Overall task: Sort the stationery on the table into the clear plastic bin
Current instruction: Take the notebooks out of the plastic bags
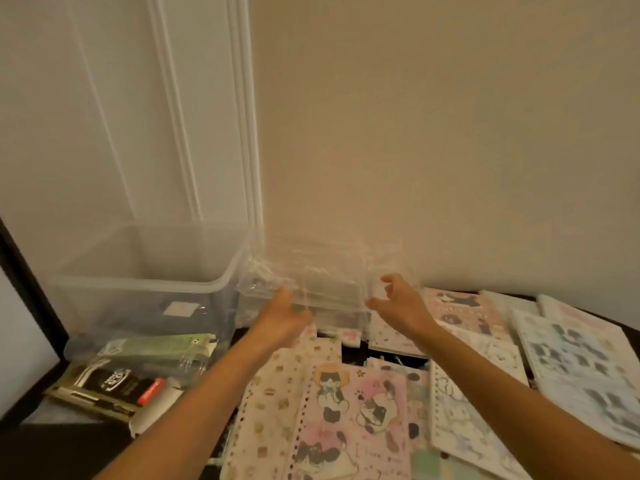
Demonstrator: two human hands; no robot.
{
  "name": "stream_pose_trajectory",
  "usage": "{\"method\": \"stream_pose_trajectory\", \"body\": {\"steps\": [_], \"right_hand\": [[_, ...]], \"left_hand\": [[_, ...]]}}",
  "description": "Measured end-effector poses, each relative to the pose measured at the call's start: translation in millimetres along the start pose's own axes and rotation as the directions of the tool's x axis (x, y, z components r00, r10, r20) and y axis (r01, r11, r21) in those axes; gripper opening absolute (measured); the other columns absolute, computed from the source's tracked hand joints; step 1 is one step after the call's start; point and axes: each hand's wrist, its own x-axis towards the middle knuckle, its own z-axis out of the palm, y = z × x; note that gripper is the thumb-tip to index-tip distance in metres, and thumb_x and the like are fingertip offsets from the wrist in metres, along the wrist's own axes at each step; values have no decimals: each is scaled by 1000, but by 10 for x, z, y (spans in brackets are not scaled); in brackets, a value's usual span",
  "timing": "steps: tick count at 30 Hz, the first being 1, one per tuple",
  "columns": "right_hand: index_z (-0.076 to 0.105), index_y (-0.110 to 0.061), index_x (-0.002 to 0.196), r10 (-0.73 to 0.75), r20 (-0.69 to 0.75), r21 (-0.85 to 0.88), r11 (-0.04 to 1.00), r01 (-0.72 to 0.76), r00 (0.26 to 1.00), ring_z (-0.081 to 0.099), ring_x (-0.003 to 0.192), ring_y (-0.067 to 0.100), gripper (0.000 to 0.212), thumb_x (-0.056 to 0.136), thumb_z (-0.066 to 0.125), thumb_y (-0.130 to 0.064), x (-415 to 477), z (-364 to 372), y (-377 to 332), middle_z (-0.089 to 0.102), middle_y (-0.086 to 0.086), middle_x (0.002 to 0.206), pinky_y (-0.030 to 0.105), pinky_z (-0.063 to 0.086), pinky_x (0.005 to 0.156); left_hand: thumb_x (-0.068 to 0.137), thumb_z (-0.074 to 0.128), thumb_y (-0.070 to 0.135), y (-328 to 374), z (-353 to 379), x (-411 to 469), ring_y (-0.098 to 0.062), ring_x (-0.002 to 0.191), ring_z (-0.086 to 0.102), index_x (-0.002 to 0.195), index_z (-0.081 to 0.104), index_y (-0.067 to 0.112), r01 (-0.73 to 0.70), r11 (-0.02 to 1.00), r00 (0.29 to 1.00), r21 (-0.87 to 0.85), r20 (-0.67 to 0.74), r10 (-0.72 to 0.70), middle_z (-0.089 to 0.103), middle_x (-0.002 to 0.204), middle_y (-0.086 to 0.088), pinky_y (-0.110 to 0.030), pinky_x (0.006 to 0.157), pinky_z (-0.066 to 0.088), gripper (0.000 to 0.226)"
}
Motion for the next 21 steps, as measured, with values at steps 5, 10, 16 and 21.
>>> {"method": "stream_pose_trajectory", "body": {"steps": [5,10,16,21], "right_hand": [[30,-6,142,106,-9,257,961,-100,994,45,105,18,55,92,54,-15,254,209,105,44,10,135,27,37,79],[46,-8,69,165,-112,265,955,-130,980,48,70,21,19,88,50,-6,388,403,215,45,6,71,34,41,67],[46,0,121,326,59,427,846,-319,944,46,59,13,30,93,52,-9,254,382,195,54,15,105,19,32,45],[59,4,99,363,126,512,773,-374,923,28,46,7,12,92,51,0,54,306,324,59,13,72,13,22,30]], "left_hand": [[94,50,15,-208,338,138,-9,72,48,142,20,12,-24,998,999,-57,-47,21,47,101,2,-25,65,50,56],[94,45,10,-311,514,126,-12,71,51,147,11,18,-68,971,996,-230,-72,53,47,97,2,-26,62,51,64],[95,48,16,-296,633,-8,-26,107,56,148,8,18,-68,921,997,-384,-44,56,42,134,-11,-35,79,54,66],[98,38,11,-311,723,-171,-15,84,56,148,7,27,-126,936,992,-328,-58,113,35,144,-10,-37,77,54,61]]}}
